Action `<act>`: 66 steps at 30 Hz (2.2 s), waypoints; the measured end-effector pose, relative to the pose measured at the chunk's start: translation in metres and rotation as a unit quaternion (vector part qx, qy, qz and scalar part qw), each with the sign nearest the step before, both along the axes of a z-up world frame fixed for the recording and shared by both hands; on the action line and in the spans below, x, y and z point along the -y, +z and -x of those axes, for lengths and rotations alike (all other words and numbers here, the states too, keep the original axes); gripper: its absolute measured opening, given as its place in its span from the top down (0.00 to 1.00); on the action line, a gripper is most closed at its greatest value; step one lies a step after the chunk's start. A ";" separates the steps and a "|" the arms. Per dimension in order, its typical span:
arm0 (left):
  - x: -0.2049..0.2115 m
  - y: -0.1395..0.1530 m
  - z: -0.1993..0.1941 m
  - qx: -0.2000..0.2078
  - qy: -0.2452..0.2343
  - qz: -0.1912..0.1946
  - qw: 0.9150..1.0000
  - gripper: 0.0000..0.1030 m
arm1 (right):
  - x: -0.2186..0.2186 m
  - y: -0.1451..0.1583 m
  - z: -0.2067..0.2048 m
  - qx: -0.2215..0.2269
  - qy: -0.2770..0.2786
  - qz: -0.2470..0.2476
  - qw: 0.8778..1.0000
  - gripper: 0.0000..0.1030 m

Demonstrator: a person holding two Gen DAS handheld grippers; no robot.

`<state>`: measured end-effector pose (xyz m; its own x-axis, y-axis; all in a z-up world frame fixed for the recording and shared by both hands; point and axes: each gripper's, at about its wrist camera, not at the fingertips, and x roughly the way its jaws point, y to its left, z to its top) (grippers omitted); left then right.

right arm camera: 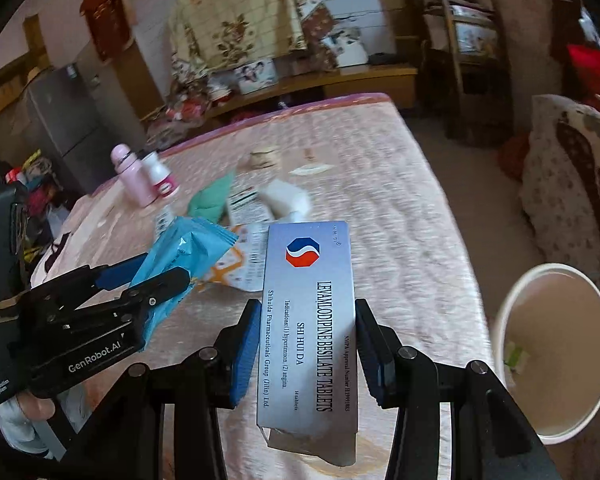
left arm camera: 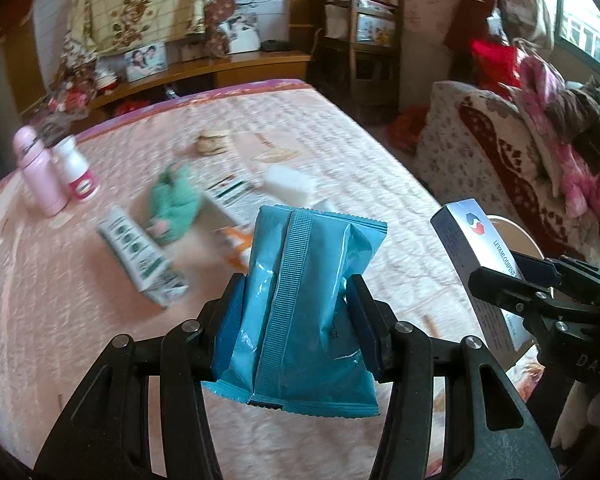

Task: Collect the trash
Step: 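Carry packet and medicine box over the white bucket and open both tools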

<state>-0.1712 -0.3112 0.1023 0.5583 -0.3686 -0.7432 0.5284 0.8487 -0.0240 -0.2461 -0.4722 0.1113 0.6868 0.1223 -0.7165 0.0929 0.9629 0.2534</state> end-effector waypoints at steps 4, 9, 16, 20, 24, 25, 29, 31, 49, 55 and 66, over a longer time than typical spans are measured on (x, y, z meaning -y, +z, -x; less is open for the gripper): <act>0.033 0.000 0.005 0.003 -0.025 -0.004 1.000 0.52 | 0.026 0.000 0.010 -0.001 -0.026 -0.002 1.000 0.57; 0.070 0.000 0.011 0.003 -0.052 -0.006 0.999 0.52 | 0.059 -0.001 0.024 -0.004 -0.062 -0.006 0.998 0.57; 0.121 -0.006 0.020 0.000 -0.088 -0.011 0.996 0.52 | 0.107 -0.006 0.048 -0.017 -0.108 -0.003 0.994 0.57; 0.148 -0.011 0.026 -0.001 -0.106 -0.016 0.994 0.52 | 0.131 -0.010 0.060 -0.024 -0.133 0.002 0.991 0.57; 0.170 -0.016 0.031 -0.002 -0.123 -0.021 0.992 0.52 | 0.151 -0.014 0.069 -0.028 -0.155 0.001 0.987 0.57; 0.177 -0.018 0.033 -0.003 -0.127 -0.023 0.992 0.52 | 0.157 -0.015 0.072 -0.029 -0.162 0.000 0.986 0.57; 0.194 -0.022 0.036 -0.006 -0.137 -0.026 0.990 0.52 | 0.173 -0.020 0.078 -0.034 -0.178 -0.003 0.983 0.57; 0.204 -0.024 0.036 -0.011 -0.141 -0.025 0.990 0.52 | 0.180 -0.022 0.080 -0.037 -0.186 -0.005 0.982 0.57; 0.256 -0.052 0.043 -0.056 -0.180 -0.012 0.982 0.52 | 0.231 -0.051 0.096 -0.064 -0.241 -0.024 0.968 0.57; 0.263 -0.057 0.047 -0.064 -0.197 0.007 0.978 0.48 | 0.239 -0.058 0.095 -0.071 -0.251 -0.025 0.965 0.57; 0.263 -0.062 0.042 -0.096 -0.205 0.025 0.974 0.41 | 0.250 -0.067 0.097 -0.087 -0.270 -0.026 0.959 0.52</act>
